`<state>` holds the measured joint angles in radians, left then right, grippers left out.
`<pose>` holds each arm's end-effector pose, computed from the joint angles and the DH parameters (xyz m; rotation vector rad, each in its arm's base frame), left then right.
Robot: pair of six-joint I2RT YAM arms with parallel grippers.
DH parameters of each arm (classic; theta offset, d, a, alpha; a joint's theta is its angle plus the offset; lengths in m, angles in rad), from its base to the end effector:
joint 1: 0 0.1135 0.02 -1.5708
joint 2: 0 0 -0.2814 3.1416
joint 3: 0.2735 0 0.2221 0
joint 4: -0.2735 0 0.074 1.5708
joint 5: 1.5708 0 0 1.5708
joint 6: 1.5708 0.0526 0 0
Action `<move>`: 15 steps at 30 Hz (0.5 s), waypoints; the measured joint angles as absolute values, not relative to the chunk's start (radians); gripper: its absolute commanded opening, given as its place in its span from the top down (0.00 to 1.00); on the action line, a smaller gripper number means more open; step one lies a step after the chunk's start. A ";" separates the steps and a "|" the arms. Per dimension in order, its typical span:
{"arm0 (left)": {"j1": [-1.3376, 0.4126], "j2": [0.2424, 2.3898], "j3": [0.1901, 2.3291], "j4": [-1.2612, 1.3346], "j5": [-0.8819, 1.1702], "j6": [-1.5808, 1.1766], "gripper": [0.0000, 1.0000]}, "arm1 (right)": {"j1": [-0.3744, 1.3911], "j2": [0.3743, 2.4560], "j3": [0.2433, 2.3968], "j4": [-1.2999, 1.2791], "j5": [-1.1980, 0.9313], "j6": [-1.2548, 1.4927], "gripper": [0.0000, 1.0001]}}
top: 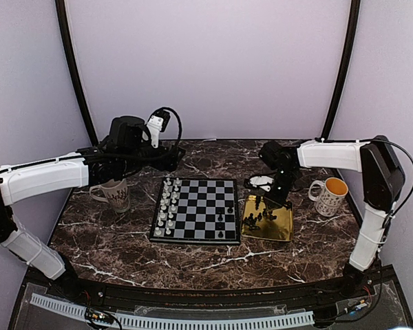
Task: Set up the chess pieces on the board
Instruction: Pick up the pawn from the storage box.
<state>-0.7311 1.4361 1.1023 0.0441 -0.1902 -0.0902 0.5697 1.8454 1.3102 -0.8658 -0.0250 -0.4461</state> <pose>0.2481 -0.2091 0.3431 0.4626 1.8156 -0.3927 0.2791 0.1803 0.2021 -1.4487 2.5964 0.0527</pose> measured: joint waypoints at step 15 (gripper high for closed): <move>-0.731 1.438 1.102 0.044 -0.179 -0.090 0.10 | 0.527 1.847 1.304 -0.842 -0.022 -0.435 0.83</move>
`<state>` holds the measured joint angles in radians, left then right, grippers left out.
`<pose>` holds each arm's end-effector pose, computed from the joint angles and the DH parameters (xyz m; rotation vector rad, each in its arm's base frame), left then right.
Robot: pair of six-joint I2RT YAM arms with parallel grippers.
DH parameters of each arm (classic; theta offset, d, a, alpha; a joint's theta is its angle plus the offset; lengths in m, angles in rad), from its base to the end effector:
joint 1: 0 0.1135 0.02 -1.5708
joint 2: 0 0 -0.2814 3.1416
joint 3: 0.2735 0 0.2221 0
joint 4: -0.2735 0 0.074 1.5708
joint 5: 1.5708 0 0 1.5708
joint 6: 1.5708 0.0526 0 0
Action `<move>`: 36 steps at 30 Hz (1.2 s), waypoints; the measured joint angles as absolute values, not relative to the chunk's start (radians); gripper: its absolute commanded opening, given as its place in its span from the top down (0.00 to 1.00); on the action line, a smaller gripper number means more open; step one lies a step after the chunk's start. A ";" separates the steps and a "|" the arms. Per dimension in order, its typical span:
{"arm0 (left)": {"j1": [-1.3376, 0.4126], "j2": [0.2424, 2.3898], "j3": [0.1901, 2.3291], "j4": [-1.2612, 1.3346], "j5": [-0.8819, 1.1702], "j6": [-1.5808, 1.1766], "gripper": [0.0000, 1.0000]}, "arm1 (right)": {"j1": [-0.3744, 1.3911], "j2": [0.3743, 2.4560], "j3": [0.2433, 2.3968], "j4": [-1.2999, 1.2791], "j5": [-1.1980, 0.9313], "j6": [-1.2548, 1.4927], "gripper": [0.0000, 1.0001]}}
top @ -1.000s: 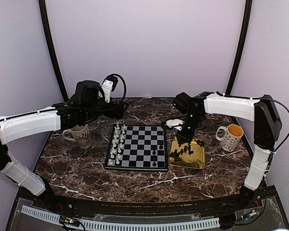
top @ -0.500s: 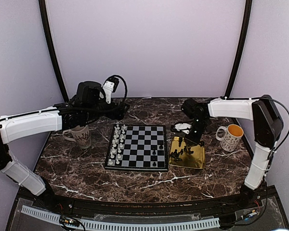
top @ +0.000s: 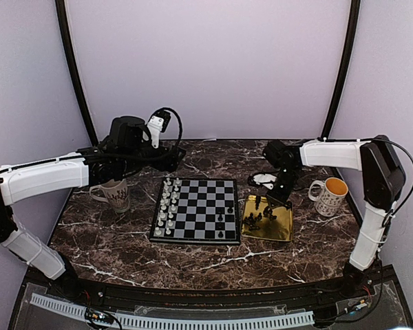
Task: Set up the chess pieces on the board
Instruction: Pick up the pawn from the storage box.
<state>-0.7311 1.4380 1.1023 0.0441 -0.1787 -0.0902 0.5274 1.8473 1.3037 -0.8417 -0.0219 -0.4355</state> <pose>0.2481 -0.2099 0.3425 0.4715 1.8169 -0.4024 0.2882 0.1692 0.2005 -1.3719 2.6194 0.0450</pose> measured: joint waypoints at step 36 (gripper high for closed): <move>-0.731 1.445 1.102 0.043 -0.224 -0.055 0.08 | 0.593 1.763 1.385 -0.925 -0.108 -0.474 0.96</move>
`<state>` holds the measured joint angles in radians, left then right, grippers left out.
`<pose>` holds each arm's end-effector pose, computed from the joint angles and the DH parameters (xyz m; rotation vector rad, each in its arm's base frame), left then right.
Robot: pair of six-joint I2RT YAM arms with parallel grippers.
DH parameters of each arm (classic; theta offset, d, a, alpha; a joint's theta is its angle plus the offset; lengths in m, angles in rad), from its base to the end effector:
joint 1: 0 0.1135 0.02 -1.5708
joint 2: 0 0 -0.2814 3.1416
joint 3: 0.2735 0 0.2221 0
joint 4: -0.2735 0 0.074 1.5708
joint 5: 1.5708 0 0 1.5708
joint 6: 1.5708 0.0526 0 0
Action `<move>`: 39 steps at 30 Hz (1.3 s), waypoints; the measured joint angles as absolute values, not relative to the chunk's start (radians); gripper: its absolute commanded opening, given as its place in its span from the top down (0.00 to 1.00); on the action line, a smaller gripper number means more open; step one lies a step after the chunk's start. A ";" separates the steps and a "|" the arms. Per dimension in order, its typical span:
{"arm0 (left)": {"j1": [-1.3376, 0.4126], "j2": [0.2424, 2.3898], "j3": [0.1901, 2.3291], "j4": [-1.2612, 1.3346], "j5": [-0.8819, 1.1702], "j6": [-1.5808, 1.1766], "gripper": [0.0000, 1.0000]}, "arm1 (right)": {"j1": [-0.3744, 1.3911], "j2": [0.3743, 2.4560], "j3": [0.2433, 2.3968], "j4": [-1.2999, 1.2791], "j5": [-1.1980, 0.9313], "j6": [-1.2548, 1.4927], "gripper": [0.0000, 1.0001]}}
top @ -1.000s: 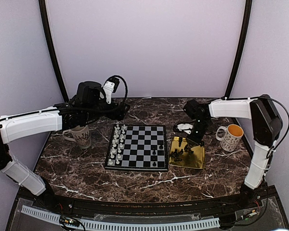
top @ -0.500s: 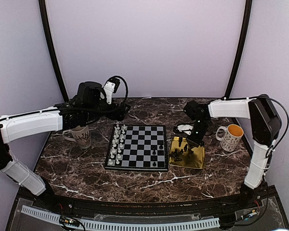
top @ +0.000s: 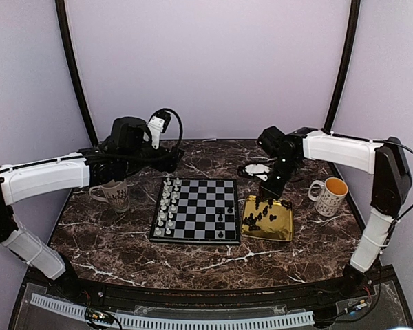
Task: Set up the chess pieces on the board
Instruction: Pick up the pawn from the storage box, then place the pawn at d7.
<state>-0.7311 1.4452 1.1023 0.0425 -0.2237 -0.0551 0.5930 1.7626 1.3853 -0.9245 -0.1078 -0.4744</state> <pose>0.2505 -0.2090 0.3402 0.4742 1.8160 -0.3341 0.2689 0.1881 0.2450 -1.4803 2.4639 0.1778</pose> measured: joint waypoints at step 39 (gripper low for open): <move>-0.727 1.387 1.090 0.066 -0.274 0.004 0.09 | 0.796 2.347 2.054 -1.071 -0.090 -0.492 0.93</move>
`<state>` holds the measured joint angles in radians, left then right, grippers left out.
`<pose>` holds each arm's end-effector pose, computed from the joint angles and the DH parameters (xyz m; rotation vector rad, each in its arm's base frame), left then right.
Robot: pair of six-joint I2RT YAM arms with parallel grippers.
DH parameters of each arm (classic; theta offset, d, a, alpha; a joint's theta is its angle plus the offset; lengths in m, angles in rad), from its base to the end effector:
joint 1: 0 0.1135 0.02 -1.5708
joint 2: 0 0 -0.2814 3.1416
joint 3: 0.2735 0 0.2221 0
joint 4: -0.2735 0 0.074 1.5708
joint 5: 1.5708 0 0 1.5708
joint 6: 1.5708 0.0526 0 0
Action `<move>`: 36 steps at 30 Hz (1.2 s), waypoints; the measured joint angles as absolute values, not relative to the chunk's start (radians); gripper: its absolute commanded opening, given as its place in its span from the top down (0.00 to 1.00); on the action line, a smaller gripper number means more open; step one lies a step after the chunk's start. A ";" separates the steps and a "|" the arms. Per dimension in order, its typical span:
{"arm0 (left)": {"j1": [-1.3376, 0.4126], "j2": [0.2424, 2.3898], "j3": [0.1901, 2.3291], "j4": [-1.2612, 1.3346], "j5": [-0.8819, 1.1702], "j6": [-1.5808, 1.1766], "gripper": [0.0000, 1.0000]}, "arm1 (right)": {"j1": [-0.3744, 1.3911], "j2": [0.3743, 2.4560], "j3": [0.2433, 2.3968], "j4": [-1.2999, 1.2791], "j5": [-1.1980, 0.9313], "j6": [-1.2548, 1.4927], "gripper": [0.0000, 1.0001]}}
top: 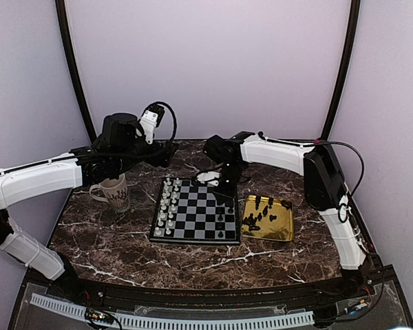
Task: Set up the chess pieces on the board
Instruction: Place the pawn at d7.
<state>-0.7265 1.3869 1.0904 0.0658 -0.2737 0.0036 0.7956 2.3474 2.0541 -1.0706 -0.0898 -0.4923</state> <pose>0.2426 -0.1966 0.3565 0.4567 1.7420 -0.2710 0.3222 0.3356 0.1861 -1.7793 2.3474 0.1770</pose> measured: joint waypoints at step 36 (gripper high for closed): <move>-0.727 1.409 1.090 0.067 -0.246 -0.027 0.01 | 0.761 2.194 2.002 -1.062 -0.035 -0.480 0.00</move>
